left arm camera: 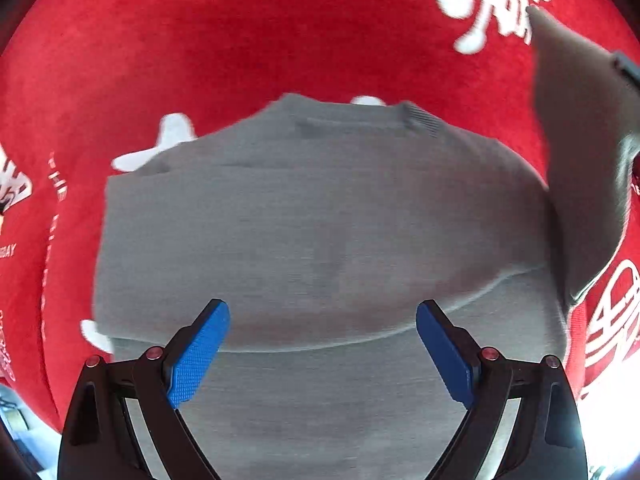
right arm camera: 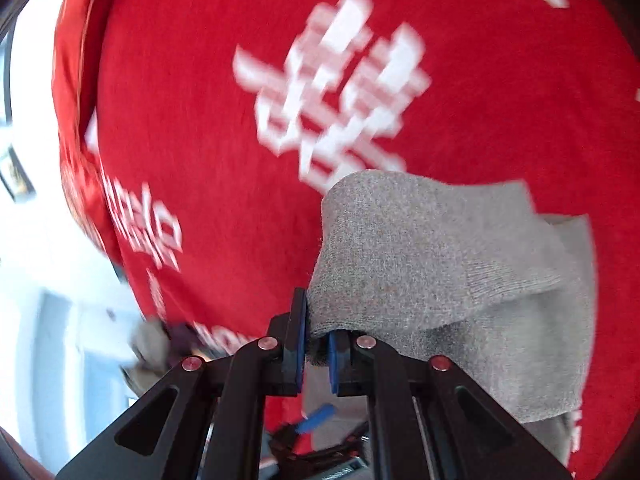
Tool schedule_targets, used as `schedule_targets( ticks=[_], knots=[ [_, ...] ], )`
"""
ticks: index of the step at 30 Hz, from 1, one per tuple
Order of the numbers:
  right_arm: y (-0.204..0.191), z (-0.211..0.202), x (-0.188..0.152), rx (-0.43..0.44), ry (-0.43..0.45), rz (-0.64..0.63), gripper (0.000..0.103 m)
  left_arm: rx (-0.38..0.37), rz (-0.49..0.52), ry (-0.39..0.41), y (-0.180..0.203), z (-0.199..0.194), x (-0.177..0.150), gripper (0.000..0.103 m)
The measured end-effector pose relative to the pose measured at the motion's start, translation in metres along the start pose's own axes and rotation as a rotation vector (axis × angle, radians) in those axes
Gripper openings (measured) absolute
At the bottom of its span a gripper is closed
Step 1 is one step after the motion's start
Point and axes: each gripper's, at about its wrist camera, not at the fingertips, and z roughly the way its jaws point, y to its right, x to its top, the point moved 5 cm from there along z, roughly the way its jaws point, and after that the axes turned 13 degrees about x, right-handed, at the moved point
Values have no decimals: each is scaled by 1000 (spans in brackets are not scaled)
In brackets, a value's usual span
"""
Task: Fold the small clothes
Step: 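Fold the held sleeve across the sweater body with the right gripper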
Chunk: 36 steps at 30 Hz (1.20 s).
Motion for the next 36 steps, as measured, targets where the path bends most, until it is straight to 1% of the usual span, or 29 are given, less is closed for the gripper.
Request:
schedule_targets(
  ticks=[3,4,7,8,10,12,13,14,16,18,21,22,23,24,25,26,27,30,33,34,36],
  knots=[
    [-3,49,-29,-98,-145,-98,9,24,-35,-19,-27,9,-4,95],
    [-1,65,-42,-136,-201,-134,9,30,-47,-24,-35,12,-5,95],
    [12,100,-75,-251,-333,-202,10,58,-74,-26,-59,20,-7,95],
    [17,107,-82,-275,-362,-209,13,66,-80,-26,-65,23,-9,95],
    [33,123,-103,-362,-446,-210,15,74,-88,-34,-74,28,-12,95],
    [44,128,-115,-410,-485,-195,21,77,-92,-58,-79,38,-17,95],
    [48,128,-120,-415,-484,-178,31,76,-94,-69,-81,42,-20,95],
    [49,125,-120,-402,-472,-159,41,72,-96,-77,-83,44,-22,95],
    [48,119,-117,-372,-423,-113,51,56,-99,-88,-85,49,-29,95],
    [47,104,-108,-369,-333,-70,52,37,-100,-98,-85,53,-32,95],
    [59,76,-90,-331,-172,76,52,5,-120,-98,-89,54,-34,95],
    [69,66,-83,-310,-106,165,51,5,-122,-92,-90,52,-34,95],
    [75,64,-80,-297,-69,222,49,6,-123,-86,-93,53,-34,95],
    [81,63,-79,-276,-32,283,33,4,-126,-79,-95,51,-35,95],
    [86,64,-78,-258,-13,313,15,-5,-132,-74,-98,48,-37,95],
    [84,68,-76,-253,-11,303,11,-13,-138,-69,-100,44,-38,95],
    [78,76,-74,-257,-25,262,11,-21,-142,-61,-104,42,-40,95],
    [46,102,-75,-254,-134,74,9,-18,-146,-37,-111,34,-44,95],
    [14,143,-94,-268,-302,-131,9,-13,-162,-17,-123,30,-49,95],
    [4,160,-107,-283,-375,-208,9,-9,-172,-15,-128,29,-51,95],
    [-4,179,-127,-301,-465,-294,9,-11,-188,-22,-132,29,-58,95]
  ],
)
